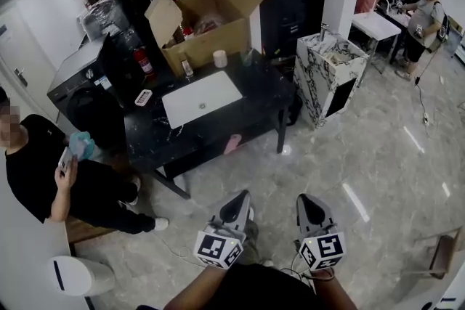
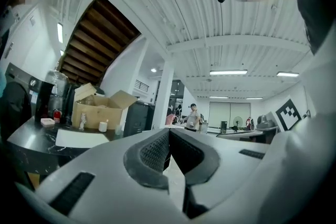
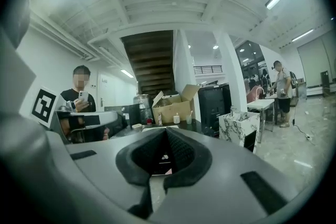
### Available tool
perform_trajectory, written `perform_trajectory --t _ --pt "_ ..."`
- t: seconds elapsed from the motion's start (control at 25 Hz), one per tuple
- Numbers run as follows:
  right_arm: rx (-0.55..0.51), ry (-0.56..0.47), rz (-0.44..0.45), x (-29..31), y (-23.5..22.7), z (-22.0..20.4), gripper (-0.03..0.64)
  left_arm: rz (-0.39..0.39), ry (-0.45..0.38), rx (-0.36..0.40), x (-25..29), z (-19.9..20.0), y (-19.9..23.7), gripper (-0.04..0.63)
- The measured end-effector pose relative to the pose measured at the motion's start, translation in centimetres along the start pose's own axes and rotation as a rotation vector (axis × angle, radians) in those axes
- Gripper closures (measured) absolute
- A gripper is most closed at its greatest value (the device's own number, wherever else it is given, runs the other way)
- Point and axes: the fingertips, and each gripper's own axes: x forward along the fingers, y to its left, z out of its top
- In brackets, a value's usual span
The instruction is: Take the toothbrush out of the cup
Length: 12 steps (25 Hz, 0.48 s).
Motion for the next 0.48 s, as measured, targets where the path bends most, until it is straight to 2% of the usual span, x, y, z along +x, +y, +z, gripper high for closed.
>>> perform_trajectory --t 0.24,0.48 --pt "-0.01 0.0 -0.007 5.9 -2.4 0.6 0.603 -0.01 0.008 -0.022 5.6 -0.7 4.0 0.571" --pt "-0.005 0.035 -0.01 14.9 -5.1 1.9 0.603 -0.009 0.015 -0.05 12.5 -0.5 10.2 0.571"
